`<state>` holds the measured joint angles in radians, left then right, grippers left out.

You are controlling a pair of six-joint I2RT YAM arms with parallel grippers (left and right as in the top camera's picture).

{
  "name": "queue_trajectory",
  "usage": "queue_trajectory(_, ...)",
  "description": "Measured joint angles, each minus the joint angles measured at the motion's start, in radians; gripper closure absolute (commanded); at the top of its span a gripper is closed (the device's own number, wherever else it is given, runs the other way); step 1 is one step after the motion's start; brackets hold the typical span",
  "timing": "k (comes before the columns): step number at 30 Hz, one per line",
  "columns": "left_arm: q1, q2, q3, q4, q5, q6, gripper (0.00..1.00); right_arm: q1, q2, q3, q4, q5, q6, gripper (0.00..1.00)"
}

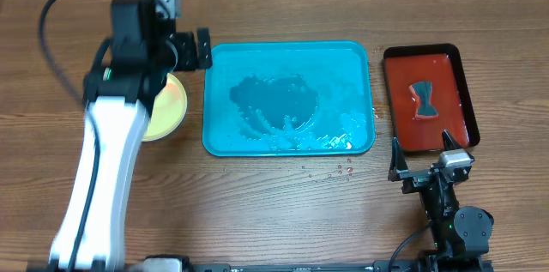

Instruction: Clean dirty plates on tray and stack at the side

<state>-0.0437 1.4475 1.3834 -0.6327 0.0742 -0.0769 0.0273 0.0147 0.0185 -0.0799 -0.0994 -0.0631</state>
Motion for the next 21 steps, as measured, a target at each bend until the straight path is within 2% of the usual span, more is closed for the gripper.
queue_trajectory(14, 0.099, -0.817, -0.861, 0.451, 0.0, 0.054, 0.0, 0.0, 0.0, 0.0, -0.001, 0.0, 0.0, 0.0)
queue_trajectory(21, 0.103, -1.093, -1.1, 0.477, 0.0, 0.168, 0.0, 0.0, 0.0, 0.0, 0.0, 0.0, 0.0, 0.0)
